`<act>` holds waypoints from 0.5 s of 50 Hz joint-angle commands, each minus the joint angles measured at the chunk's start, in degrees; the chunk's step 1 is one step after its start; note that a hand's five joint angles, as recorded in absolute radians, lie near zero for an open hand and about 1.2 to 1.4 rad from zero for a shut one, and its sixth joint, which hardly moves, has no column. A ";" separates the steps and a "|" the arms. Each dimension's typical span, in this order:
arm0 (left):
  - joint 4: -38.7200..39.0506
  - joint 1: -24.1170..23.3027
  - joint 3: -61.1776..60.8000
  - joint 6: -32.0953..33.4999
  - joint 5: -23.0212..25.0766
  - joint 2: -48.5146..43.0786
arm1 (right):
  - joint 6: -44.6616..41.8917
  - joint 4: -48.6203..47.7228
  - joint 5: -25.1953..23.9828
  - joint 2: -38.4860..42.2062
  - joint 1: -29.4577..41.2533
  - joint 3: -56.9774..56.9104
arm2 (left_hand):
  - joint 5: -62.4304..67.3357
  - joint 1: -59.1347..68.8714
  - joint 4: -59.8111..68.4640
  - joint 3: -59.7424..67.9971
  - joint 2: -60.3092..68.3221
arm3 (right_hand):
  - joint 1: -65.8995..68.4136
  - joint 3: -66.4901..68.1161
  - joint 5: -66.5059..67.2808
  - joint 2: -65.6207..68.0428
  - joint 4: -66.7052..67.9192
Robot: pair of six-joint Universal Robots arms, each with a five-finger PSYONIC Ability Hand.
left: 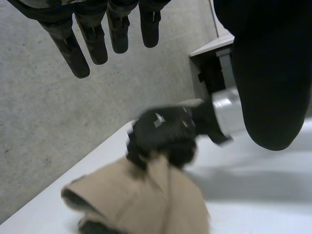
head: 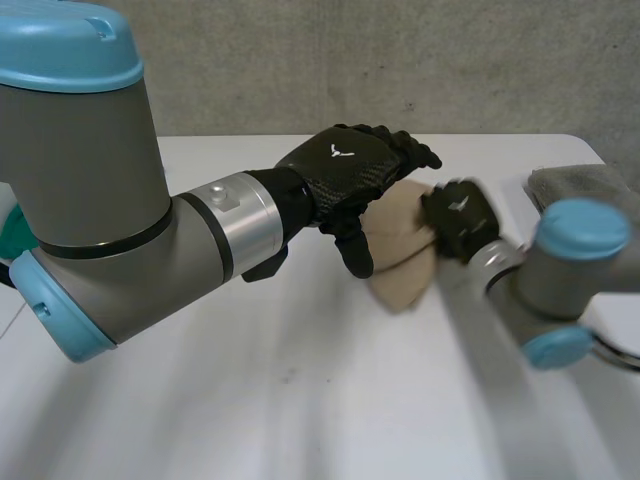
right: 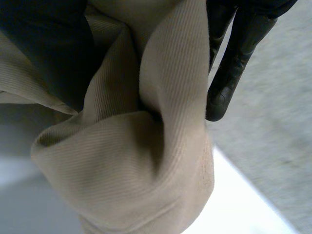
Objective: Fold the laundry.
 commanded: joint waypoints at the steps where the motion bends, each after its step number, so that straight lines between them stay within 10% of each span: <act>1: -0.56 -0.04 0.07 -0.50 2.20 0.02 | -1.59 1.09 -12.38 -0.17 -10.14 -11.75 | -0.95 1.26 -0.04 -0.16 0.14 | 28.18 14.62 20.14 13.39 12.25; 17: -0.21 0.40 0.33 -1.91 1.94 1.16 | 13.78 3.10 -11.95 16.16 -22.18 -51.92 | -0.78 1.43 0.13 0.01 0.31 | 28.18 14.62 20.14 13.39 12.25; 25: -0.30 0.05 -0.11 -2.00 1.85 1.07 | 14.85 13.02 -20.63 26.62 -29.39 -58.62 | -0.61 1.60 0.30 0.18 0.48 | 28.18 14.62 20.14 13.39 12.25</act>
